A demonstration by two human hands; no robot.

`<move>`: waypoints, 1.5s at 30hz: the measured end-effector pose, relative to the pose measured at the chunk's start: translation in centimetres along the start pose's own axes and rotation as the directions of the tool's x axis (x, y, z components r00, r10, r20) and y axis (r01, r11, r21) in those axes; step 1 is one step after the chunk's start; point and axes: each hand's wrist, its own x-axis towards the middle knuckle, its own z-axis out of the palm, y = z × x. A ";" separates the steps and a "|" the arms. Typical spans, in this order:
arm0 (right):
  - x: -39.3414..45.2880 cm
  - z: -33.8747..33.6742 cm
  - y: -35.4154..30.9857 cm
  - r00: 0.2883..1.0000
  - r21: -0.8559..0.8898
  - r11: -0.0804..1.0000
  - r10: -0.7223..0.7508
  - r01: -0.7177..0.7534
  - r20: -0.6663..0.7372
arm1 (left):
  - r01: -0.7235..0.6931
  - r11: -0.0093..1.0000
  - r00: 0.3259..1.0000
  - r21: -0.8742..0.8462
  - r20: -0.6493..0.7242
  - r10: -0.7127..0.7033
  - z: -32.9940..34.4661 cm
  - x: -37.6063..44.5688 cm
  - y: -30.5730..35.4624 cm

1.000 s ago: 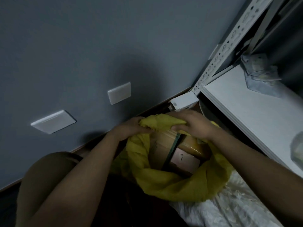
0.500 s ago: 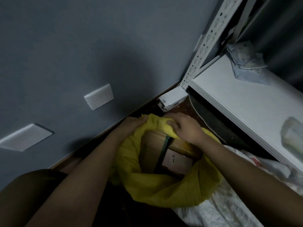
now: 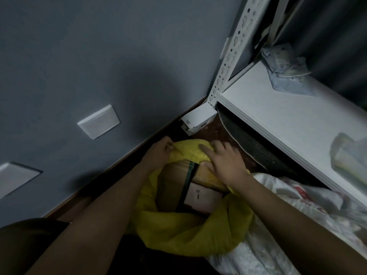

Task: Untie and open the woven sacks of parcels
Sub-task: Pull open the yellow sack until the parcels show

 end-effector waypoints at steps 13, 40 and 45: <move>2.9 -1.2 2.4 0.794 0.590 0.539 0.481 -0.602 0.371 | -0.123 0.969 0.990 0.216 0.096 0.104 2.3 1.1 -0.7; -3.2 -3.1 1.7 0.632 0.932 -0.064 0.719 -0.356 0.291 | -0.084 0.990 0.942 0.115 -0.315 0.116 5.8 -2.7 10.6; -2.1 -1.6 2.7 0.672 0.681 -0.687 0.381 -0.254 0.635 | 0.219 0.815 0.971 -0.536 0.202 -0.129 6.8 -2.4 12.2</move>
